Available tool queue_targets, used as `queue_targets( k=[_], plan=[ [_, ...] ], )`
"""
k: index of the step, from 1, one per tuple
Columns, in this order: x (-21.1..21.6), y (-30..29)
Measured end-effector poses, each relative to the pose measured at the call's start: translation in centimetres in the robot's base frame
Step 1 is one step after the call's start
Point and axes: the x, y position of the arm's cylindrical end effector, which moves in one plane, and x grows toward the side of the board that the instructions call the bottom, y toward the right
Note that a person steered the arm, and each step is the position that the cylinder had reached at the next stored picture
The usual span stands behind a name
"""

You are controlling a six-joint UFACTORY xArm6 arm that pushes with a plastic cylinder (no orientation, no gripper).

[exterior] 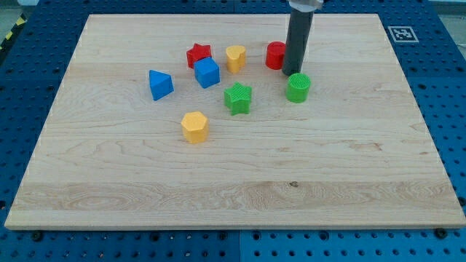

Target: Slide the green circle diagonally to the bottom right of the green star

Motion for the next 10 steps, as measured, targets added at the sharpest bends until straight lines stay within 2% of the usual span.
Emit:
queue_targets(
  k=[3, 5, 7, 9, 10],
  plan=[
    [7.2, 0.6],
    [8.4, 1.2],
    [10.9, 4.7],
    [11.5, 9.0],
    [13.1, 9.4]
  ],
)
